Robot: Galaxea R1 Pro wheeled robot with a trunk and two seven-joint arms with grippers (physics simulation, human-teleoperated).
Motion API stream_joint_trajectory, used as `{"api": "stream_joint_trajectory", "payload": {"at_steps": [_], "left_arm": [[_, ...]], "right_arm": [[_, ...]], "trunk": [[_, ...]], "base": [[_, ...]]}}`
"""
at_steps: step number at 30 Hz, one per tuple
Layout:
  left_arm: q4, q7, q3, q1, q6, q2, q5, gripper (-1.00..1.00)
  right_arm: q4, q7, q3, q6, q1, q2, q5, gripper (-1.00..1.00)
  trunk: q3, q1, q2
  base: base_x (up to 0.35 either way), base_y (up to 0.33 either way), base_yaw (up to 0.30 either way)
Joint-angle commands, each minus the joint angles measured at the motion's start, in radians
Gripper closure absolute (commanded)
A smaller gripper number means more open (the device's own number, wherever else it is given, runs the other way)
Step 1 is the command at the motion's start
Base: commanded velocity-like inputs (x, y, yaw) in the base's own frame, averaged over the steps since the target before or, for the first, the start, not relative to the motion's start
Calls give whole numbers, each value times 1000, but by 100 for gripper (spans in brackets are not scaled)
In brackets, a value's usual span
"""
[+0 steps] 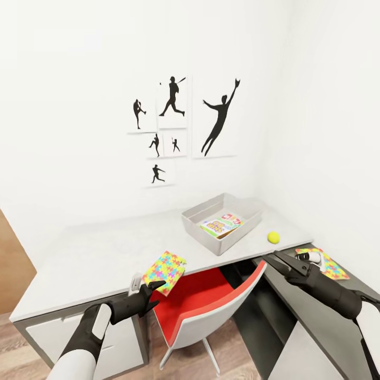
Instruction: Put all the toys in the child's room - the three board games (two on the bed and one on the table), the two jigsaw puzzles on the table, and the tennis ball on the table - inside the toy box on the table in the child's room.
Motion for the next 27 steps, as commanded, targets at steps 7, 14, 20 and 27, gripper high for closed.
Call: {"api": "stream_joint_trajectory", "payload": {"at_steps": [7, 14, 20, 27], "left_arm": [[-1, -5, 6, -1, 5, 0, -3, -100], [-1, -6, 6, -1, 5, 0, -4, -100], [-1, -7, 5, -1, 5, 0, -5, -100], [-2, -10, 5, -1, 5, 0, -5, -100]], "right_arm": [[0, 4, -1, 3, -1, 1, 3, -100], [0, 3, -1, 3, -1, 1, 3, -100], [0, -12, 0, 3, -1, 4, 3, -100], [0, -42, 1, 3, -1, 4, 2, -100]], "trunk": [[-23, 27, -50], [-45, 54, -99], [-64, 77, -141], [-64, 77, -141]], "base": [[0, 0, 0], [0, 0, 0], [0, 0, 0], [0, 0, 0]]}}
